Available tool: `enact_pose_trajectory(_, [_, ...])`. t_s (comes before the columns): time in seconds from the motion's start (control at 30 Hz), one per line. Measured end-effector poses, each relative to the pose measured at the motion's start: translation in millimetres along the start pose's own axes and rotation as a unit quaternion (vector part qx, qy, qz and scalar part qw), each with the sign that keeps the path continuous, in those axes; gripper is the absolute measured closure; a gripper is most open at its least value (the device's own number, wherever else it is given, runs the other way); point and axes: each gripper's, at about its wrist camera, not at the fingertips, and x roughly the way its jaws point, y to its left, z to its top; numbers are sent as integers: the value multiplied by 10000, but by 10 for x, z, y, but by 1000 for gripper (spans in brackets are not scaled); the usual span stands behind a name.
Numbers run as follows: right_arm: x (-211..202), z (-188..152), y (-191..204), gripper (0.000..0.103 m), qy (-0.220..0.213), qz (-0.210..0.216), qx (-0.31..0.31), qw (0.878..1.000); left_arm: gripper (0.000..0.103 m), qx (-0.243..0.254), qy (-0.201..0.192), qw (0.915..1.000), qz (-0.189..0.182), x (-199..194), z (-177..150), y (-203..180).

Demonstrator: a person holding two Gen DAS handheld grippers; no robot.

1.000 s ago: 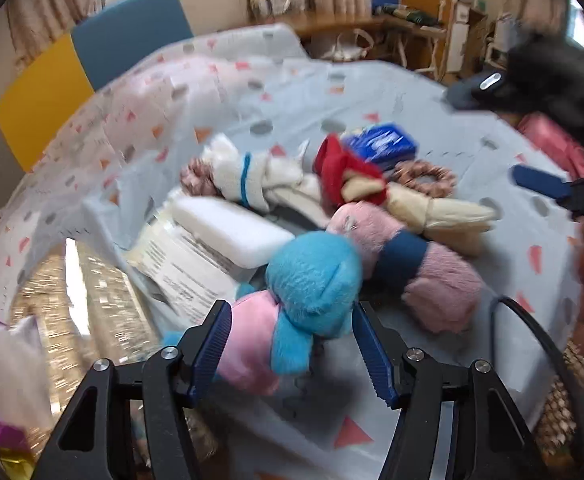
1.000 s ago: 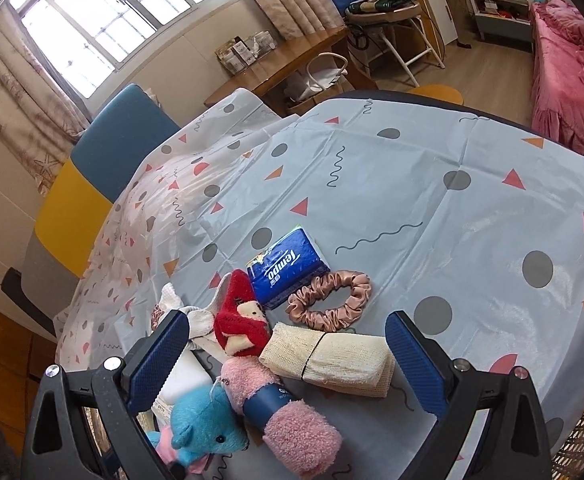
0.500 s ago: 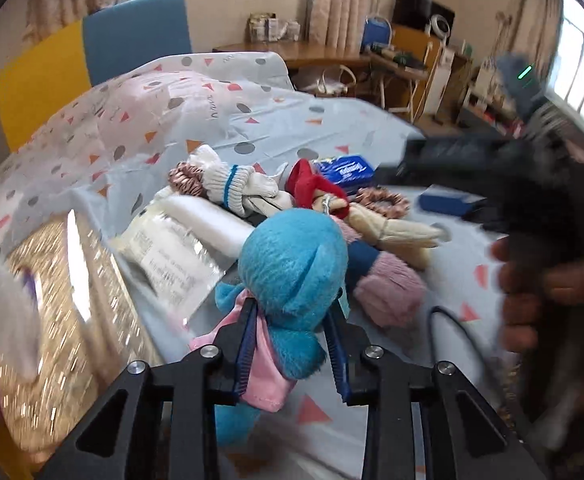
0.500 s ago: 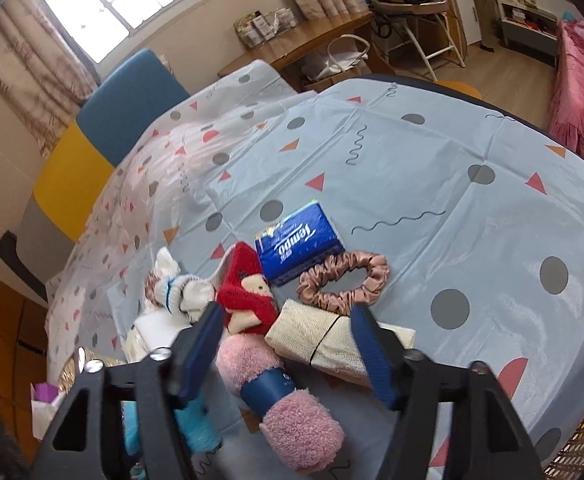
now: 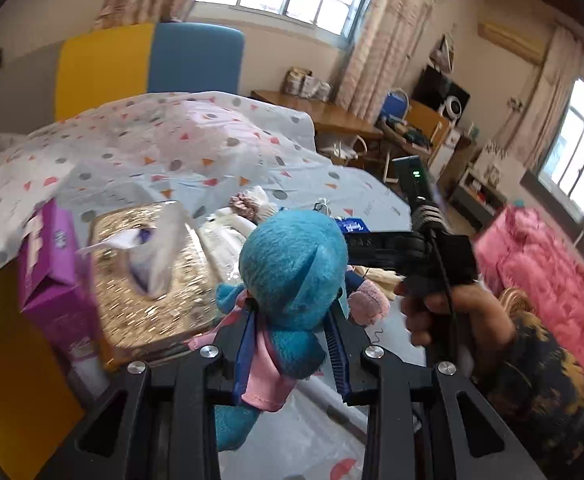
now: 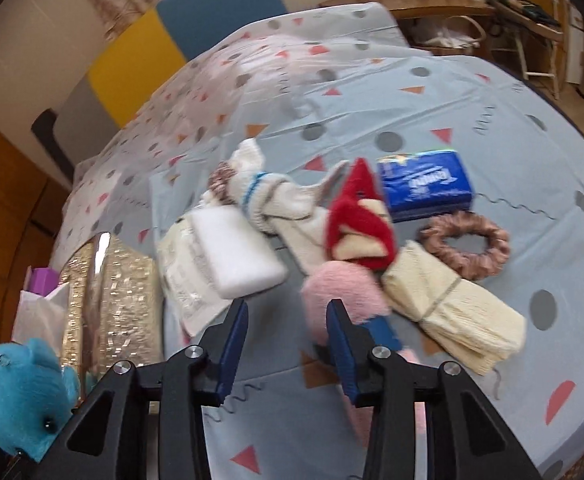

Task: Organize soft objects
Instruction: 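Carry the blue teddy bear into the gold tray while the right gripper grasps the white sponge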

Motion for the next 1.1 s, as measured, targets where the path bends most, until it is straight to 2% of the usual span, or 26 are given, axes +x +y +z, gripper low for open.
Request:
enact_pose_trajectory(0.1, [126, 140, 120, 58, 126, 331, -71, 9993, 70, -204, -108, 9997, 66, -163, -61, 130])
enact_pose_trajectory(0.17, [286, 257, 174, 48, 285, 387, -91, 9988, 70, -333, -164, 9992, 137, -257, -104, 207])
enact_pose_trajectory(0.27, [564, 416, 190, 40, 536, 329, -23, 9980, 70, -513, -268, 9981, 195, -428, -164, 331])
enact_pose_trajectory(0.37, [819, 505, 176, 36, 796, 127, 68, 9967, 70, -737, -336, 9964, 242, -561, -235, 484])
enact_pose_trajectory(0.47, [981, 519, 149, 34, 913, 81, 105, 9957, 69, -1181, -372, 9920, 261, -695, -312, 715])
enact_pose_trajectory(0.53, [1013, 502, 156, 34, 899, 104, -20, 9959, 69, -1589, -433, 9859, 292, -796, -353, 927])
enact_pose_trajectory(0.63, [982, 451, 167, 40, 920, 124, -268, 9953, 69, -1958, -601, 9767, 635, -905, -369, 1210])
enact_pose_trajectory(0.73, [932, 374, 181, 42, 873, -23, -628, 9942, 69, -2471, -732, 9619, 910, -956, -350, 1582])
enact_pose_trajectory(0.93, [950, 334, 273, 42, 818, -335, -1032, 9907, 69, -3397, -738, 9291, 1263, -799, -264, 2294])
enact_pose_trajectory(1.03, [954, 335, 281, 41, 815, -354, -1072, 9903, 69, -3675, -687, 9170, 1390, -675, -206, 2549])
enact_pose_trajectory(1.1, [959, 338, 283, 41, 809, -350, -1093, 9901, 64, -3878, -647, 9098, 1328, -589, -179, 2714])
